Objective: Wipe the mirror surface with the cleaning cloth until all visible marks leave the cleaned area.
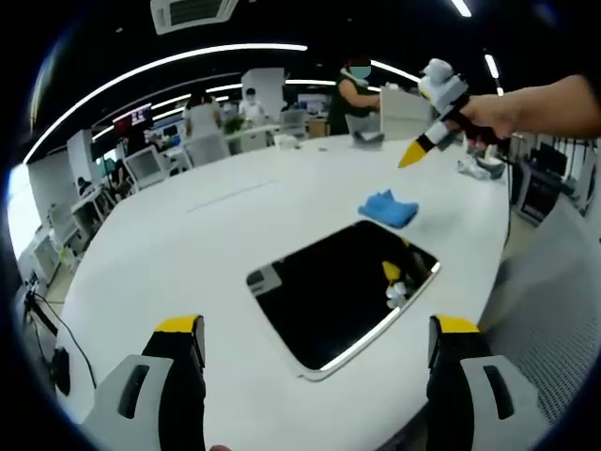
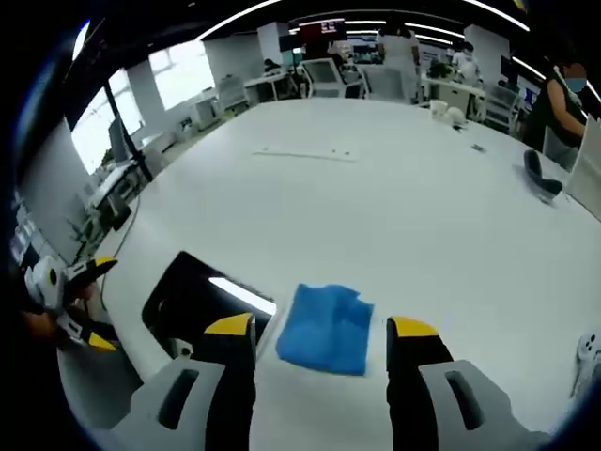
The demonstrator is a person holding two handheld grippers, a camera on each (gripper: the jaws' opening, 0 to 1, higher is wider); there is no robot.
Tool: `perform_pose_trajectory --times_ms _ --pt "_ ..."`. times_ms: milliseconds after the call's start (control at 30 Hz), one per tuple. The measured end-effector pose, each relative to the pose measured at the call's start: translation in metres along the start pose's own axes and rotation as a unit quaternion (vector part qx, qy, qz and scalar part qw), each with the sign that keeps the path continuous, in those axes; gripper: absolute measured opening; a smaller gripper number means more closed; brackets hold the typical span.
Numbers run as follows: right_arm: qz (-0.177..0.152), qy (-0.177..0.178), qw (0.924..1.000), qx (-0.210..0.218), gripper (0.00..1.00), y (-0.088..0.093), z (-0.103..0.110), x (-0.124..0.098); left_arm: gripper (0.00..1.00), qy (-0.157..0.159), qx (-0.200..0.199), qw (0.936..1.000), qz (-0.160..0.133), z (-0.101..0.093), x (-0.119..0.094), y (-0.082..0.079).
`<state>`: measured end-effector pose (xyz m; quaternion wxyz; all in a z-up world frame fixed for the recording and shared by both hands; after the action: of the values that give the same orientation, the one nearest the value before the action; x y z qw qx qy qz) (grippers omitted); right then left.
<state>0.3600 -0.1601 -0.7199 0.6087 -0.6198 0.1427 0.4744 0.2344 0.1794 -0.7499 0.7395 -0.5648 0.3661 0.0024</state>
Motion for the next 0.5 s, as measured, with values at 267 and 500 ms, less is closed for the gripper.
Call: perform_pose_trajectory --times_ms 267,500 --pt "0.024 0.001 0.9997 -0.005 0.41 0.015 0.000 0.031 1.00 -0.001 -0.014 0.9999 -0.002 0.002 -0.001 0.000" --pt "0.021 0.030 0.9993 0.000 0.31 0.027 0.000 0.053 1.00 0.009 -0.023 0.9997 -0.005 0.000 0.000 -0.001"
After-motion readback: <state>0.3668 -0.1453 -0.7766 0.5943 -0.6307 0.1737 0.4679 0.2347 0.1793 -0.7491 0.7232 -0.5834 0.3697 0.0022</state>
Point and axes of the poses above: the point that each gripper's makers call its tool centre point, and the gripper's own axes: x roughly forward along the fingers, z roughly to its left, y roughly out of its underside, the point moved 7 cm from there along -x, roughly backward along the fingers, and after that the axes turned 5 degrees about -y, right-handed, at the moved point
